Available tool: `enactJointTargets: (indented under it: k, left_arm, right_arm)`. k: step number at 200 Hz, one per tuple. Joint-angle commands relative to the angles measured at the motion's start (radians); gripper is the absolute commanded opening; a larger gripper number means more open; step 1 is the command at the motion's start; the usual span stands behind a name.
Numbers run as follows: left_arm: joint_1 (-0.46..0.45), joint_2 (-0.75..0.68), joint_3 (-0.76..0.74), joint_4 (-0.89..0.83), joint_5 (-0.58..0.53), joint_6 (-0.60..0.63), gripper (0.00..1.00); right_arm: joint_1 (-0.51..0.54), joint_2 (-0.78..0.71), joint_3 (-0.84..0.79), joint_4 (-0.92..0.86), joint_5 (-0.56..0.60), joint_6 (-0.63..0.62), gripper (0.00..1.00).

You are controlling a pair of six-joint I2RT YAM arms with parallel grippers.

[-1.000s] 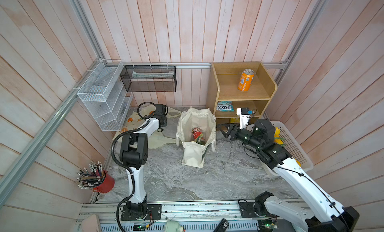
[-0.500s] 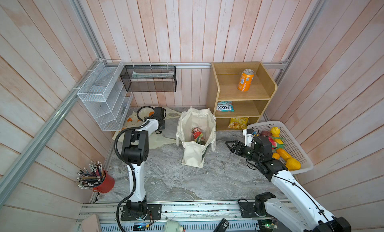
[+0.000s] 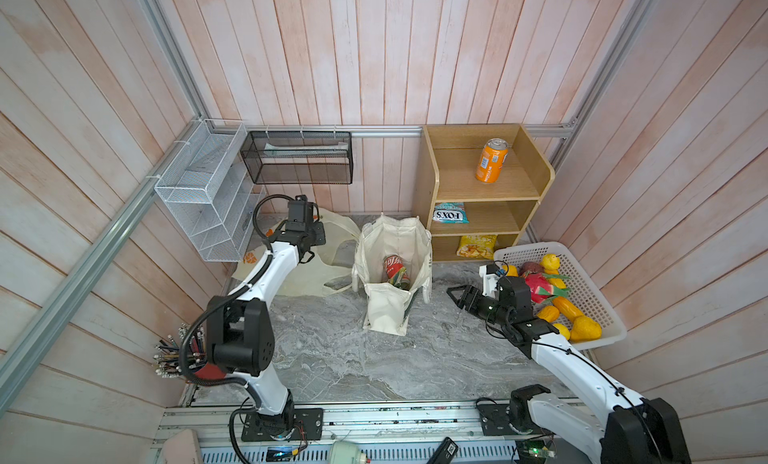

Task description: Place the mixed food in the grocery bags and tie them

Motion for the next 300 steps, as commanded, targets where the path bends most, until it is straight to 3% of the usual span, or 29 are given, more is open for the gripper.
enactJointTargets:
  k: [1, 55, 141, 191, 300]
  left_arm:
    - [0.001, -0.112, -0.033, 0.012, 0.087, -0.067, 0.0]
    - [0.0, -0.307, 0.103, -0.056, 0.121, -0.11, 0.0]
    - [0.0, -0.433, 0.34, -0.065, 0.204, -0.195, 0.0]
    - [-0.002, -0.465, 0.351, -0.01, 0.331, -0.292, 0.0]
    - [-0.012, -0.469, 0.307, 0.027, 0.371, -0.325, 0.0]
  right_arm:
    - [-0.005, 0.049, 0.004, 0.104, -0.027, 0.031, 0.7]
    - [-0.006, 0.213, 0.057, 0.202, -0.032, 0.067, 0.69]
    - [0.063, 0.481, 0.208, 0.292, -0.073, 0.11, 0.68]
    - [0.166, 0.611, 0.272, 0.354, -0.068, 0.163, 0.67]
    - [0.381, 0.939, 0.536, 0.501, -0.107, 0.343, 0.65]
